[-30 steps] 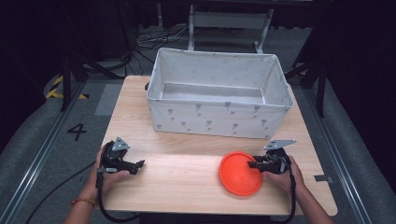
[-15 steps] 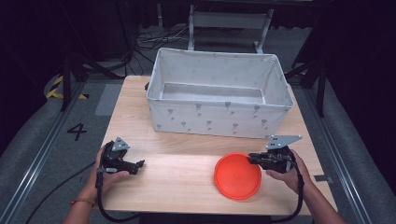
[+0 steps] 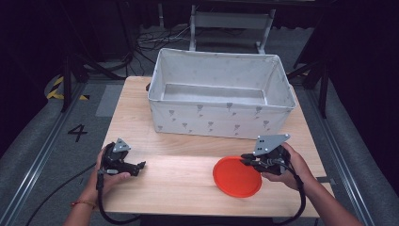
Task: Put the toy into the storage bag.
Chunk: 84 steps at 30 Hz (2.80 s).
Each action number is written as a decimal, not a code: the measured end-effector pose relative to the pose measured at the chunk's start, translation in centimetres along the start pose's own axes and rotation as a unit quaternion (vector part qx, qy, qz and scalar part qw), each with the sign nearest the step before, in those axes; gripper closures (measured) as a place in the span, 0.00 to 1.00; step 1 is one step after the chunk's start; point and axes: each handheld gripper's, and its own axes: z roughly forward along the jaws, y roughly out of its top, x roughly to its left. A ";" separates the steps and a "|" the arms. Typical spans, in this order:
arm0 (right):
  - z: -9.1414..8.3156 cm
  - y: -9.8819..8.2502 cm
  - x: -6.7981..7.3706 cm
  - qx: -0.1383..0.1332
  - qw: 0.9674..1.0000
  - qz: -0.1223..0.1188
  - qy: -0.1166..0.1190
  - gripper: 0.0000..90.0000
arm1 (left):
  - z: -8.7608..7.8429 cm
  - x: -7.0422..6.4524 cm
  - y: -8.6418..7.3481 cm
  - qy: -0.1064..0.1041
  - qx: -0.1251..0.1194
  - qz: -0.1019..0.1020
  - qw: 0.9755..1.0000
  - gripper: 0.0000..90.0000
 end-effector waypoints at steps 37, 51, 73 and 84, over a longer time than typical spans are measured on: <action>-9.8 2.0 -3.5 -0.015 0.998 -0.017 -0.063 0.92 | -0.1 0.1 0.0 0.000 0.001 0.004 1.000 0.01; -12.2 5.0 -4.7 0.002 0.997 -0.034 -0.070 0.92 | -0.1 0.1 0.0 -0.001 0.001 0.004 1.000 0.01; -15.1 9.3 -7.7 -0.017 0.993 -0.040 -0.106 0.92 | -0.1 0.1 0.0 0.000 0.001 0.005 1.000 0.01; -16.6 11.6 -10.4 -0.030 0.992 -0.028 -0.122 0.92 | -0.1 0.0 -0.1 0.003 -0.002 0.000 1.000 0.01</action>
